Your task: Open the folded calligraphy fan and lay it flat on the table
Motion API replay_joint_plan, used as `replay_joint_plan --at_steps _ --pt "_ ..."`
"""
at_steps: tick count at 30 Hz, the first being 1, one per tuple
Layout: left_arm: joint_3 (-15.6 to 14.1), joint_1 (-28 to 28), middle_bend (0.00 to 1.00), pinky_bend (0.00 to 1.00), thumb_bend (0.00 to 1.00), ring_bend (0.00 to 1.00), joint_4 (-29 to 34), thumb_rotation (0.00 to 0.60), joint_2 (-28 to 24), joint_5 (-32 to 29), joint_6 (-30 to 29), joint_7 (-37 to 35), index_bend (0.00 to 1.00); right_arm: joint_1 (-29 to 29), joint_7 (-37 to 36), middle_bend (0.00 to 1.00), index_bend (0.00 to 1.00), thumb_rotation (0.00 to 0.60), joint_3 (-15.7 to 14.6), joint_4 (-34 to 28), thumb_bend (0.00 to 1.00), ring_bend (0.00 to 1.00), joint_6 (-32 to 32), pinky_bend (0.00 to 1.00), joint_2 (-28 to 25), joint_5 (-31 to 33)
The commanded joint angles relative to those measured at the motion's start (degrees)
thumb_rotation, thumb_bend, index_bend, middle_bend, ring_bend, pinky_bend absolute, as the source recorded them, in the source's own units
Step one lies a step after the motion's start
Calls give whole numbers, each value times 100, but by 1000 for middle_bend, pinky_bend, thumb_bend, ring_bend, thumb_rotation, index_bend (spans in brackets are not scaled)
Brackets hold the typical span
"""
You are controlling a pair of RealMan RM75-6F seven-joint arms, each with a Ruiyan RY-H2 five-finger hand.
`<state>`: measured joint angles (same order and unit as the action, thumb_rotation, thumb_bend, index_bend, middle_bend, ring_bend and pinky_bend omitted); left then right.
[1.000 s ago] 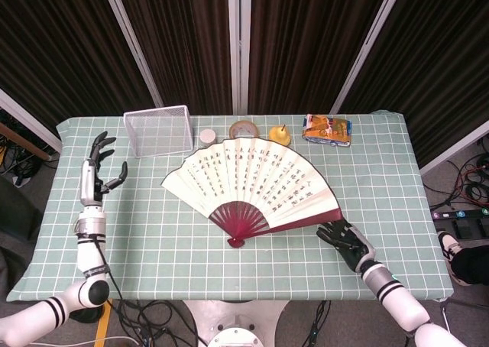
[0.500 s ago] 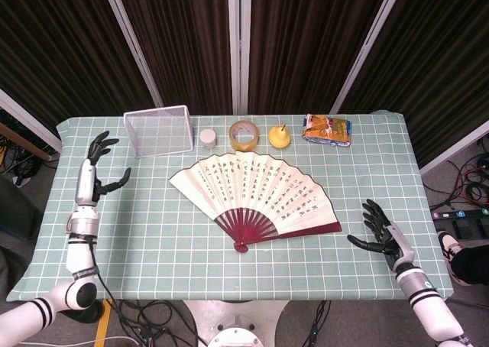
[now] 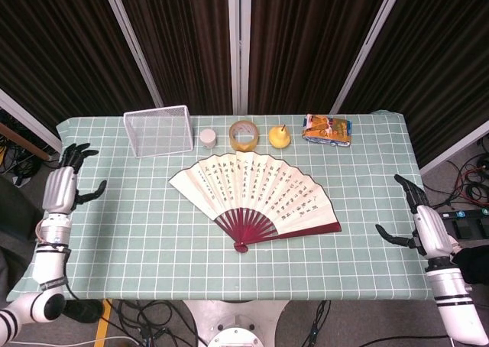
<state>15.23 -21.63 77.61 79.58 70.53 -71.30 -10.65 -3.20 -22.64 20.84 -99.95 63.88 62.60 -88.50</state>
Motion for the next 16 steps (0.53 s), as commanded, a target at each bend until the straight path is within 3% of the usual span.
replay_joint_plan --at_steps 1,6,12,16 --pt "-342 456 118 190 296 20 345 600 -386 85 -535 647 226 54 333 51 0 600 -387 721 159 0 944 0 -246 -944" --pt "-704 1012 119 185 296 20 790 600 -612 328 -1274 1135 228 227 839 49 0 600 -595 956 167 0 1710 0 -104 -1098" --pt "-1044 1617 119 183 297 21 1321 600 -746 581 -2010 1359 229 344 499 51 0 600 -856 1105 167 0 2237 0 8 -1070" --pt "-1255 1853 119 183 296 21 1627 600 -836 668 -2100 1385 228 322 381 54 0 600 -1033 1170 169 0 2312 0 61 -1060"
